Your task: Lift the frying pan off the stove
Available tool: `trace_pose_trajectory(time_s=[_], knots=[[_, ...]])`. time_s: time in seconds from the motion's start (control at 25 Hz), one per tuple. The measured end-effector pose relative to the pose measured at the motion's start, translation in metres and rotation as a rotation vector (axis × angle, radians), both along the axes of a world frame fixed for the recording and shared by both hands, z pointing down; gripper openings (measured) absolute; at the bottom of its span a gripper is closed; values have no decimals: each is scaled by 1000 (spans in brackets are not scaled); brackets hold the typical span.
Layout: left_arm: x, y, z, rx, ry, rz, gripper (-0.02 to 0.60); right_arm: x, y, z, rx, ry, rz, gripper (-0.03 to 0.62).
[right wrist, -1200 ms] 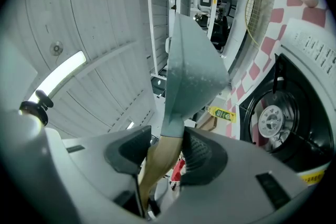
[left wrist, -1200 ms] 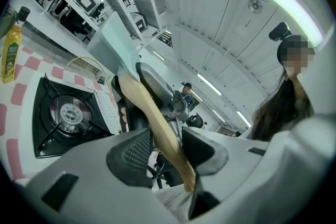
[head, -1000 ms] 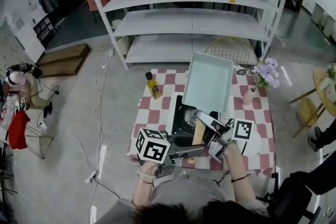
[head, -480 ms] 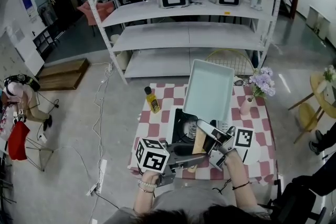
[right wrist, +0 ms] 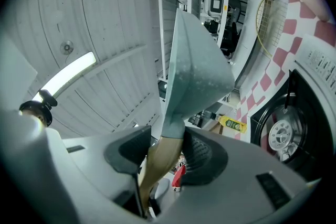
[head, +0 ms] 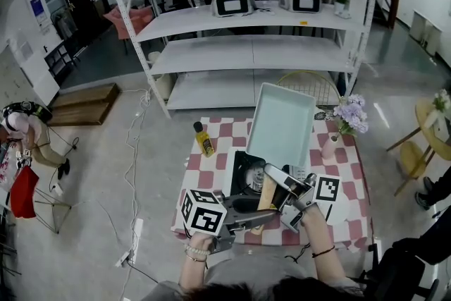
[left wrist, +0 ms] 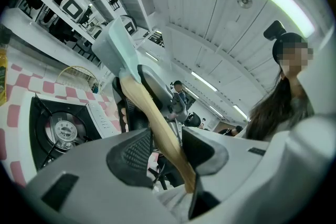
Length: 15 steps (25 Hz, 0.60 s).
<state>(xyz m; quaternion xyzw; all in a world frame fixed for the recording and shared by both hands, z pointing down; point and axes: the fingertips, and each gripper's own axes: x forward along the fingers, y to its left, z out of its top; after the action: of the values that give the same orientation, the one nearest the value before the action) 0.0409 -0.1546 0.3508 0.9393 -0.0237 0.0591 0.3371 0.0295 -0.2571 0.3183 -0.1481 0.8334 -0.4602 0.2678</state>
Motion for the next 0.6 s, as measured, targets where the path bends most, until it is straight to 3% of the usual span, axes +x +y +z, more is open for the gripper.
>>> trace_pose_trajectory(time_s=[0.6], knots=[[4, -2, -3, 5, 2, -2, 189, 4, -1, -3, 2, 0, -4, 192]])
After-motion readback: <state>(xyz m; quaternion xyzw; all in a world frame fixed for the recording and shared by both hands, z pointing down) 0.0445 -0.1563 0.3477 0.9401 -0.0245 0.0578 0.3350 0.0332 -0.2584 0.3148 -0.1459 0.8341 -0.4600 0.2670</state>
